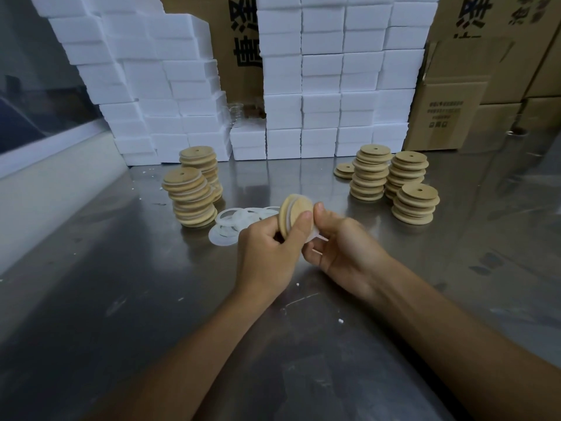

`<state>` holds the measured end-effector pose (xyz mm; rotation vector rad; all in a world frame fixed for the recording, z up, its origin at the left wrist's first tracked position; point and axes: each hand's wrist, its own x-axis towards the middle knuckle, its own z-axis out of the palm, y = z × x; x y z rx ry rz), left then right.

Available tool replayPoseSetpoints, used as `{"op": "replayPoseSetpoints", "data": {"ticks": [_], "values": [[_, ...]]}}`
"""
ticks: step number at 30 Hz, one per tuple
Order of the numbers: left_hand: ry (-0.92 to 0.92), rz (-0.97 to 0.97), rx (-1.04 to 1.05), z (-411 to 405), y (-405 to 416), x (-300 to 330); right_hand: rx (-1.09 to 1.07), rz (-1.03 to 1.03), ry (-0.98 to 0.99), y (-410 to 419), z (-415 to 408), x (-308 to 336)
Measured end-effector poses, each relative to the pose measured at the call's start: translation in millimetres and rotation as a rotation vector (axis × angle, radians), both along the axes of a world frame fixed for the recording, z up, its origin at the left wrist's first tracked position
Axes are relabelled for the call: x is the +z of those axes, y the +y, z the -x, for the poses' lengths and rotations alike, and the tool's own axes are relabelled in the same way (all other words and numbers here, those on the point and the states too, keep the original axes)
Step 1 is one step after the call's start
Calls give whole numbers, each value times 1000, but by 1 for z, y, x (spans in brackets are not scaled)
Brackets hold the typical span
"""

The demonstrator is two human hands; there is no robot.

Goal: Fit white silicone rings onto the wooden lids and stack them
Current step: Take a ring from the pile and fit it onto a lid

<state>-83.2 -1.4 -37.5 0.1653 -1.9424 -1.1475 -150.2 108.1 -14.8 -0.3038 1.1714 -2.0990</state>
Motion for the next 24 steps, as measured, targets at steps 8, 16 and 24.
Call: {"op": "replayPoseSetpoints", "data": {"ticks": [8, 16, 24], "values": [[-245, -75, -237, -3, -3, 2, -246, -311, 1274, 9, 3, 4], [-267, 60, -223, -6, -9, 5, -229, -332, 1250, 15, 7, 12], [-140, 406, -82, -13, -12, 7, -78, -204, 779, 20, 9, 15]]}}
